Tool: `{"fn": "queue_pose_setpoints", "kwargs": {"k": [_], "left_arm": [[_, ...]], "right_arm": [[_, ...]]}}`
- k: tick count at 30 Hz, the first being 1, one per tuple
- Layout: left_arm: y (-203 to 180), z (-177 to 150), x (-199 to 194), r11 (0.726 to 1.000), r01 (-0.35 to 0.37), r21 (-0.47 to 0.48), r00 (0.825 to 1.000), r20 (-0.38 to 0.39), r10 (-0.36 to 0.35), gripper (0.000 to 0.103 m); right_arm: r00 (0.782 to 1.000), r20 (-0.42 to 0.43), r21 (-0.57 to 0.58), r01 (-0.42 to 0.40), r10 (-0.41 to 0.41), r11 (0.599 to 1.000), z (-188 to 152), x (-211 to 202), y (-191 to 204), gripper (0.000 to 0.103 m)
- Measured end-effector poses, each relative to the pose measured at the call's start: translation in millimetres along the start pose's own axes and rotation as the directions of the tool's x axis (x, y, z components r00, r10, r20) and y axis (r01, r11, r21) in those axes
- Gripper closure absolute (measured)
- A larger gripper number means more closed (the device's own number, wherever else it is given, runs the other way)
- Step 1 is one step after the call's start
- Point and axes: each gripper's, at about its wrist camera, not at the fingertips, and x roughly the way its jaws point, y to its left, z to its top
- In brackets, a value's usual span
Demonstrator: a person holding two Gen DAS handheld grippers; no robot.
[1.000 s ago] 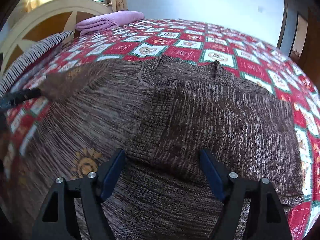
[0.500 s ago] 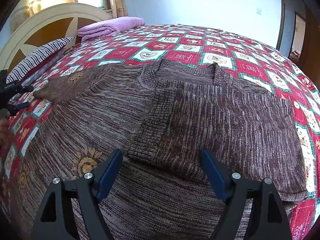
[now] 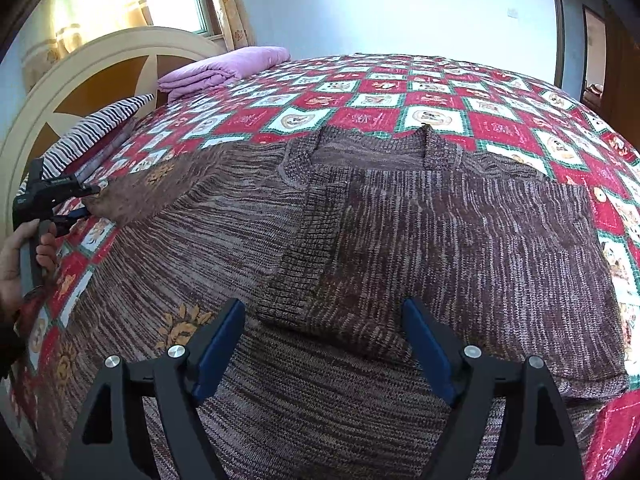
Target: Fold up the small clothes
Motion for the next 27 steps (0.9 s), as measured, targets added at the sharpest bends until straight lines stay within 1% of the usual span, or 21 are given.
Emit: {"fn": "queue_pose_setpoints", "kwargs": {"k": [1, 3, 5, 7, 13, 15, 17, 21, 24, 27], "left_arm": [[1.9, 1.9, 0.4, 1.0, 0.0, 0.006, 1.0, -0.009, 0.0, 0.093], [3.8, 2.6, -2.4, 1.0, 0.006, 0.01, 1.0, -0.016, -0.006, 0.093], [-4.4, 1.4, -12.3, 0.998, 0.0, 0.057, 1.0, 0.01, 0.0, 0.093], [-15.7, 1.3, -23.5, 0.995, 0.007, 0.101, 0.999, 0.037, -0.011, 0.093], [-60.2, 0.2, -50.6, 0.98, 0.072, 0.186, 0.994, 0.066, -0.085, 0.093], [-75.5, -2.7, -55.7, 0.973, 0.086, 0.212, 0.993, 0.067, -0.102, 0.093], [-93.8, -7.5, -62.8, 0.963, 0.116, 0.244, 0.99, 0.051, -0.132, 0.093], [-129.3, -19.0, -75.3, 0.939, 0.161, 0.303, 0.984, 0.026, -0.177, 0.093], [-156.5, -31.0, -83.6, 0.92, 0.208, 0.333, 0.975, 0.005, -0.223, 0.093], [-178.9, -43.6, -87.2, 0.905, 0.244, 0.348, 0.967, -0.017, -0.254, 0.093]], "right_arm": [[1.0, 0.002, 0.003, -0.003, 0.003, 1.0, -0.2, -0.2, -0.6, 0.021], [1.0, 0.005, 0.01, -0.011, 0.011, 1.0, -0.1, -0.8, -1.8, 0.021], [1.0, 0.008, 0.019, -0.021, 0.021, 1.0, 0.0, -1.2, -3.2, 0.021], [1.0, 0.01, 0.024, -0.026, 0.026, 0.999, -0.4, -1.5, -3.7, 0.021], [1.0, 0.007, 0.022, -0.024, 0.024, 0.999, 0.3, -1.4, -4.2, 0.021], [0.999, 0.011, 0.035, -0.038, 0.037, 0.999, 1.1, -3.6, -7.0, 0.021], [0.999, 0.024, 0.066, -0.045, 0.043, 0.997, 2.3, -8.6, -11.0, 0.021], [0.996, 0.08, 0.145, -0.045, 0.034, 0.988, 4.1, -37.3, -26.7, 0.021], [0.993, 0.114, 0.159, -0.036, 0.018, 0.987, 3.8, -64.1, -36.2, 0.021], [0.991, 0.135, 0.146, -0.021, 0.001, 0.989, -1.1, -91.1, -45.2, 0.021]]}}
